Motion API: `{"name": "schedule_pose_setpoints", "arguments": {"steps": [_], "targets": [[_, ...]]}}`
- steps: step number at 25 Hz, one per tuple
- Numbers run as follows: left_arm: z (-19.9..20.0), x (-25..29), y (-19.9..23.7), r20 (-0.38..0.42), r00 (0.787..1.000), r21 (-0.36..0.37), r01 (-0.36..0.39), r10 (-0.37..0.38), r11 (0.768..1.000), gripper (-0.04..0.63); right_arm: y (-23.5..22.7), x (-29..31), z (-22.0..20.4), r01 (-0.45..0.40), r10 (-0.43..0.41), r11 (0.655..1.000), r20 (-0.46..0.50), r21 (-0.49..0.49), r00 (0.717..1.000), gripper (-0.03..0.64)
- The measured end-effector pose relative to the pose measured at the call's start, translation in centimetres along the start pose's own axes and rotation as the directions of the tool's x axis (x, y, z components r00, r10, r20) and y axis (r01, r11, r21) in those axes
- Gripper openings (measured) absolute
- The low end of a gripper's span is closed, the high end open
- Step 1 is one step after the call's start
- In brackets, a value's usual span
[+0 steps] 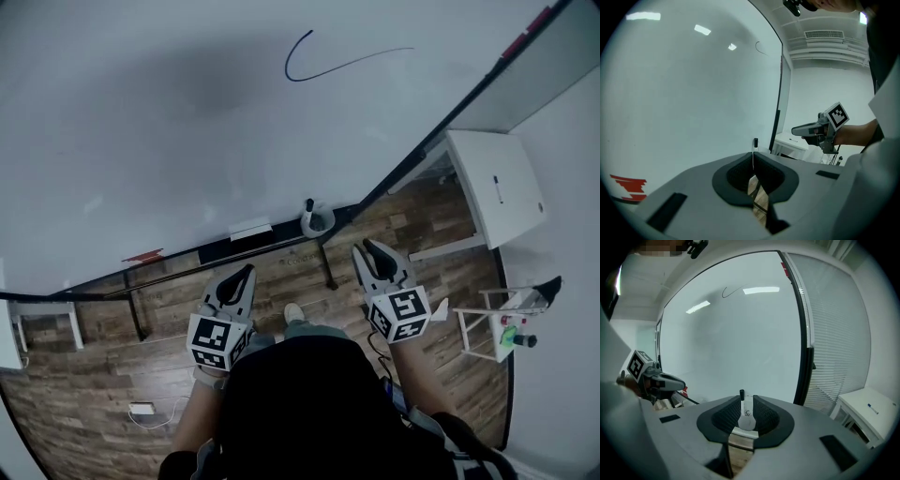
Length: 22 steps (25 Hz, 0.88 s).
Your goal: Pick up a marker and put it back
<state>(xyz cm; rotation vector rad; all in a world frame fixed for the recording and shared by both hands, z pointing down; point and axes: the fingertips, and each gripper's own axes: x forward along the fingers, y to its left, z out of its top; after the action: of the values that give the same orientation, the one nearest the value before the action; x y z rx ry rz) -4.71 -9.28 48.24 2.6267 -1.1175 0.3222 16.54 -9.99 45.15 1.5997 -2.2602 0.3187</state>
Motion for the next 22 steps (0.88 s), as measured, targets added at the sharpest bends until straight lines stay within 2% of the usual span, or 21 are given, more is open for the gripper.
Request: {"name": "schedule_pose_setpoints", "arguments": {"steps": [11, 22], "targets": [[1.3, 2.5, -2.5, -0.009, 0.992, 0.042, 0.124, -0.124, 0.991, 0.023, 0.2, -3.6, -2.1, 0.072, -0.072, 0.996, -0.005, 0.056, 0.997, 0.103], [1.6, 2.9, -3.7, -0.023, 0.986, 0.056, 0.166, -0.165, 0.984, 0.023, 0.6, -4.6, -3.0, 0.075, -0.075, 0.994, 0.001, 0.08, 0.997, 0.103]]}}
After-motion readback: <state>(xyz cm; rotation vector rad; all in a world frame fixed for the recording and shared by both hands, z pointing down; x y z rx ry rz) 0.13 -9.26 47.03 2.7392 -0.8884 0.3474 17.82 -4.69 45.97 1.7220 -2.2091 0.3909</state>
